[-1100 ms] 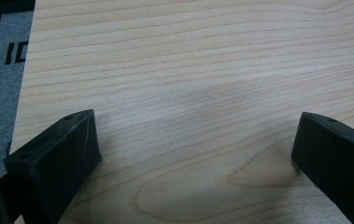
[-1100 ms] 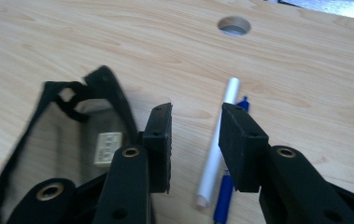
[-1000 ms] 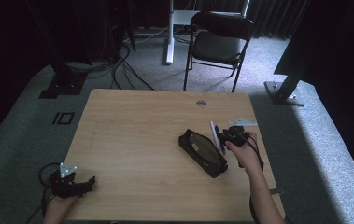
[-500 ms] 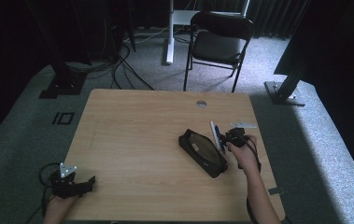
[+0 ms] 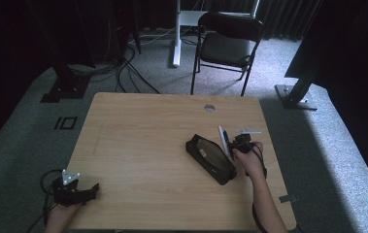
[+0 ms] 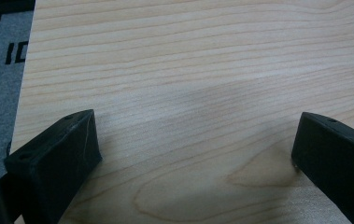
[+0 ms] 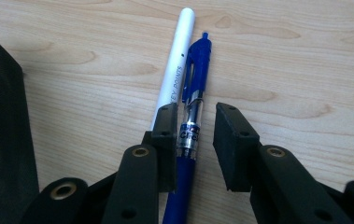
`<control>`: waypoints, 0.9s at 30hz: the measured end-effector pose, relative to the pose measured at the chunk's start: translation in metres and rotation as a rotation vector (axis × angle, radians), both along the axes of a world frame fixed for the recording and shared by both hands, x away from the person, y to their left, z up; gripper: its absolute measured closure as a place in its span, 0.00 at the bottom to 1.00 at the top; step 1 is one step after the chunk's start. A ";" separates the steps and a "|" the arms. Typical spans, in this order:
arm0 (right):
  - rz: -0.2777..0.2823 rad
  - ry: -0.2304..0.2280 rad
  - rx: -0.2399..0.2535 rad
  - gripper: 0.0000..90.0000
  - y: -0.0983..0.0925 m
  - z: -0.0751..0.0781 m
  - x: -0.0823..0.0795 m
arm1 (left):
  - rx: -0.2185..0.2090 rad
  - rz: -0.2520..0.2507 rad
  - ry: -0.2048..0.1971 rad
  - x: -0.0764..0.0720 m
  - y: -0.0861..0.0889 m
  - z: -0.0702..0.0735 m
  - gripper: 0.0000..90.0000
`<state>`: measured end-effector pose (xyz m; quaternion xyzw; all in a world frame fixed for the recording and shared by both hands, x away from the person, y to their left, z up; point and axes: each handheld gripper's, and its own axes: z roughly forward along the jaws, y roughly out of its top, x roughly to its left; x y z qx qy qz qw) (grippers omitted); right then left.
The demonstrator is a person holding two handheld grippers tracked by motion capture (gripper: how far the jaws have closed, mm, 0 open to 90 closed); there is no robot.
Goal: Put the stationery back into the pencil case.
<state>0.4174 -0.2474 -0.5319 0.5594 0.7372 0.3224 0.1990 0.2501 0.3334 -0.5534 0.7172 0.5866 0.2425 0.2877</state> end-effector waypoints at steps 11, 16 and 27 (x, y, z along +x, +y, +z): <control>-0.017 0.027 -0.009 0.82 0.001 -0.008 0.008 | 0.000 0.000 0.000 0.000 0.000 0.000 0.01; -0.021 0.031 -0.031 0.83 0.001 -0.007 0.010 | 0.000 0.000 0.000 0.000 0.000 0.000 0.01; -0.048 0.041 -0.047 0.88 -0.006 -0.006 0.009 | 0.001 -0.001 0.000 0.000 0.000 0.000 0.01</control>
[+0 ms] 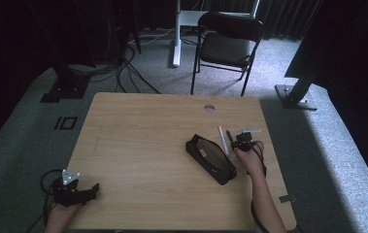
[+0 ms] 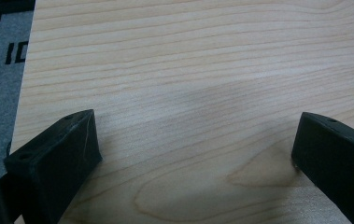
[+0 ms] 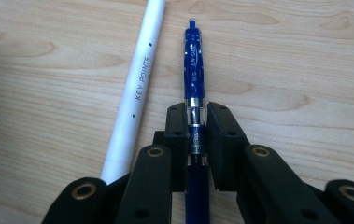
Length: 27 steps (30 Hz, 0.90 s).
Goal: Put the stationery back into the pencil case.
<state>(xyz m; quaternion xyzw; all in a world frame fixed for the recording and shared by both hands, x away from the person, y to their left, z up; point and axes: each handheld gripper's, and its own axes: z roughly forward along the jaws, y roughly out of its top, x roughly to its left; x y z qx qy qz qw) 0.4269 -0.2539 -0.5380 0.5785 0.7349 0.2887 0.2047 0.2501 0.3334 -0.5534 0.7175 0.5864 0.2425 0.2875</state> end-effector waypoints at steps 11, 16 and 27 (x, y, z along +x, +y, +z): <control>-0.024 -0.011 0.057 0.88 -0.010 0.010 -0.005 | 0.000 0.000 0.000 0.000 0.000 0.000 0.01; -0.020 -0.009 0.070 0.88 -0.015 0.017 -0.010 | -0.001 0.000 0.000 0.000 0.000 0.000 0.01; 0.001 -0.021 0.088 0.88 -0.021 0.031 -0.022 | 0.000 0.000 0.000 0.000 0.000 0.000 0.01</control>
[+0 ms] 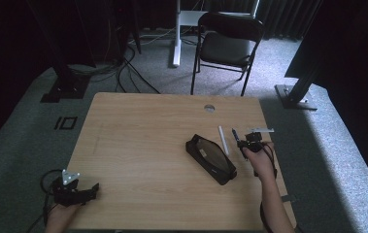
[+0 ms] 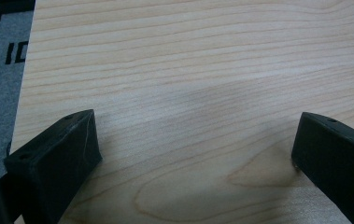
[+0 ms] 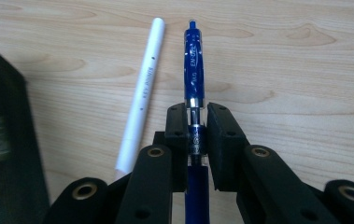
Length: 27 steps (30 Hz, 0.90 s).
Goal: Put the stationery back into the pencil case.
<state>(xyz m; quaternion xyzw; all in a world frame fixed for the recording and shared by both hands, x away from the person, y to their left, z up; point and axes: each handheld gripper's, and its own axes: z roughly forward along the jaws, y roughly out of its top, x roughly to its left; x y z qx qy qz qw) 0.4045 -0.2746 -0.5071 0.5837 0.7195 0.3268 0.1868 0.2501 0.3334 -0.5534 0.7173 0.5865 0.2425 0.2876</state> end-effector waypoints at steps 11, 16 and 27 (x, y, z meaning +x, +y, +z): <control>0.054 -0.053 0.020 0.88 0.004 0.026 -0.013 | 0.000 0.000 0.000 0.000 0.000 0.000 0.01; 0.071 -0.076 0.024 0.88 0.006 0.037 -0.018 | 0.000 0.000 0.000 0.000 0.000 0.000 0.01; 0.136 -0.094 0.051 0.88 0.019 0.053 -0.026 | 0.000 0.000 0.000 0.000 0.000 0.000 0.01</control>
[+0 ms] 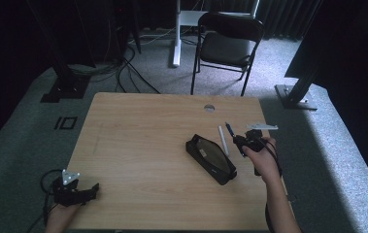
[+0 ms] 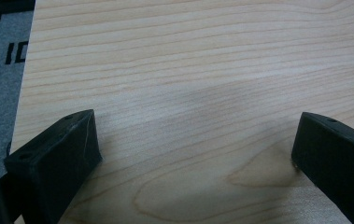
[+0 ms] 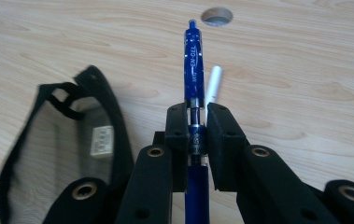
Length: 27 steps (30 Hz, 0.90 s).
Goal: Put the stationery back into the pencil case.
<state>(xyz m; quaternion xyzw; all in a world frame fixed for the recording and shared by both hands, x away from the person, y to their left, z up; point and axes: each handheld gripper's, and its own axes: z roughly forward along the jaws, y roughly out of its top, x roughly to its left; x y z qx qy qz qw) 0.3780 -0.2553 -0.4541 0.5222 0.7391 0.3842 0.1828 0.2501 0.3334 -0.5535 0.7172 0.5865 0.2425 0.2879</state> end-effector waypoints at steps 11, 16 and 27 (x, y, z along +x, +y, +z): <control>0.083 -0.018 0.022 0.88 0.019 0.011 -0.009 | 0.001 0.000 0.001 0.000 0.000 0.000 0.01; 0.130 -0.023 0.023 0.88 0.030 0.015 -0.013 | 0.000 0.000 0.001 0.000 0.000 0.000 0.01; 0.226 0.000 0.020 0.88 0.049 0.014 -0.021 | 0.000 0.000 0.000 0.000 0.000 0.000 0.01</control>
